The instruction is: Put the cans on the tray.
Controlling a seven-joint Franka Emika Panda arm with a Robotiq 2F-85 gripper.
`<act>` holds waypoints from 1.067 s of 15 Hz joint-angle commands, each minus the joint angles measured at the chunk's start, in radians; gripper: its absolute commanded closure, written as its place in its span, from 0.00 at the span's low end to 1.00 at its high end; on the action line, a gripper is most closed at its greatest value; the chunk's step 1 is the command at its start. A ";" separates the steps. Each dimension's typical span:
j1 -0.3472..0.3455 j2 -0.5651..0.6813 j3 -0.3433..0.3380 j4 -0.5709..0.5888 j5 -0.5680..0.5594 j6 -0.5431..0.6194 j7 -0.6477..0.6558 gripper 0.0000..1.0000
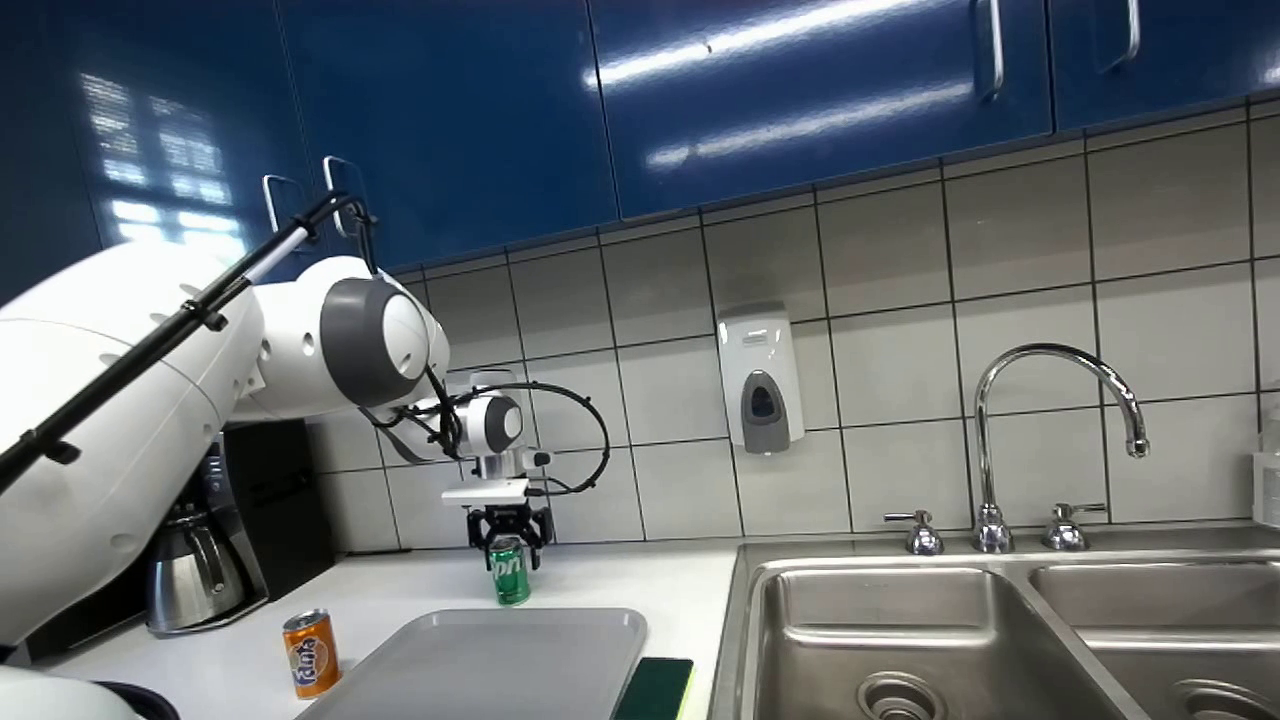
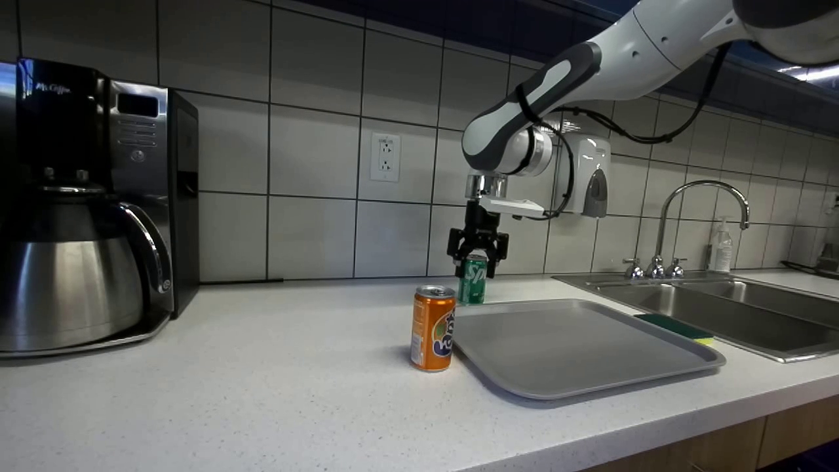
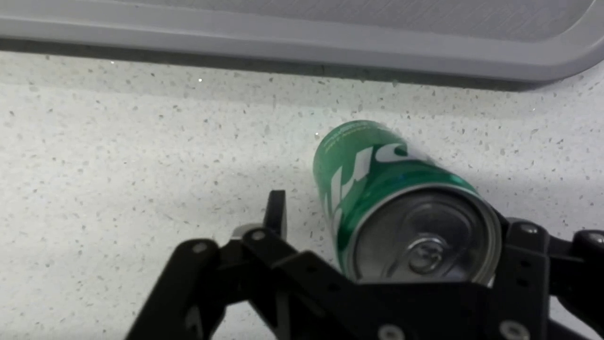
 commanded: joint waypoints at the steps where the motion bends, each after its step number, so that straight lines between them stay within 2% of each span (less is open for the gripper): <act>1: -0.009 0.020 0.008 0.054 -0.015 -0.049 -0.003 0.44; 3: -0.009 0.019 0.007 0.056 -0.016 -0.053 -0.002 0.60; 4: -0.009 0.018 0.007 0.055 -0.015 -0.057 -0.003 0.61; 16: 0.028 -0.165 0.011 -0.076 -0.038 -0.050 0.011 0.61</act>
